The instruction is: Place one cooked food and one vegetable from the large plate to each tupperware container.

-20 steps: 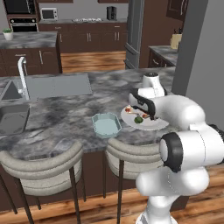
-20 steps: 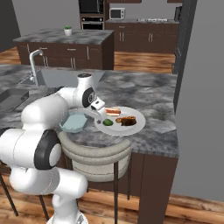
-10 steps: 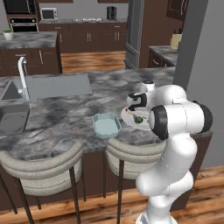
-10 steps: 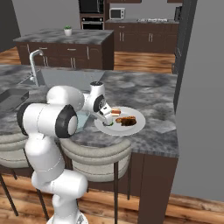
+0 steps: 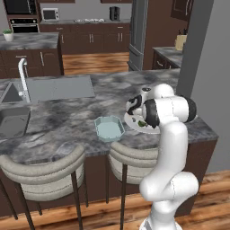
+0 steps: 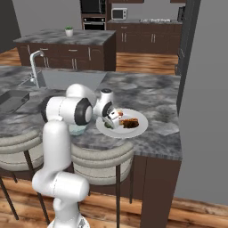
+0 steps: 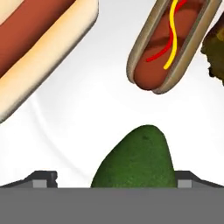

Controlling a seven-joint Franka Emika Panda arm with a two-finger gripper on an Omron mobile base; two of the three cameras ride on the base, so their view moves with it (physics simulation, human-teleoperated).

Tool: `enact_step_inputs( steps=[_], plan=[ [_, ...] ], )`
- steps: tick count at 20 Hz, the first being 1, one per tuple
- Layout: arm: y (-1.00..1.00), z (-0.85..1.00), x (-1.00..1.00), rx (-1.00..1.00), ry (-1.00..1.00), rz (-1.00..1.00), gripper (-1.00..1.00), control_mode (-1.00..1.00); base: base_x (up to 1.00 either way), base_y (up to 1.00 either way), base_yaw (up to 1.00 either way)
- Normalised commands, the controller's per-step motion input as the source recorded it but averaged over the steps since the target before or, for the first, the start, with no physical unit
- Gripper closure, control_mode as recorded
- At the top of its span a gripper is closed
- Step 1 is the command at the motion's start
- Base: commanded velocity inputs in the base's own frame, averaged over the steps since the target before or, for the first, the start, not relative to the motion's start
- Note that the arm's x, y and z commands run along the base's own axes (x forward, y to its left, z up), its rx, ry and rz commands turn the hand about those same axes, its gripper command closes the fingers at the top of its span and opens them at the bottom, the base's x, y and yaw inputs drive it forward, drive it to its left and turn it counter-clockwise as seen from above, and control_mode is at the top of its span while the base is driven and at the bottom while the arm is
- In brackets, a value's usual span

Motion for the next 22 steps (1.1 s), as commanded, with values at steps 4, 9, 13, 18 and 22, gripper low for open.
enact_step_inputs(
  steps=[4,9,13,18,22],
  plan=[
    [-0.03,-0.48,0.37,0.00,0.00,-0.07,1.00,-1.00,0.00,0.00,0.00],
    [-0.03,0.30,-0.22,0.03,-0.03,-0.17,1.00,-1.00,0.00,0.00,0.00],
    [-0.10,0.92,-0.36,0.00,0.00,-0.18,1.00,-1.00,0.00,0.00,0.00],
    [0.40,0.69,-0.95,0.06,-0.42,-0.05,1.00,-1.00,0.00,0.00,0.00],
    [0.94,0.16,-0.96,0.05,-0.43,-0.02,1.00,-1.00,0.00,0.00,0.00]
  ],
)
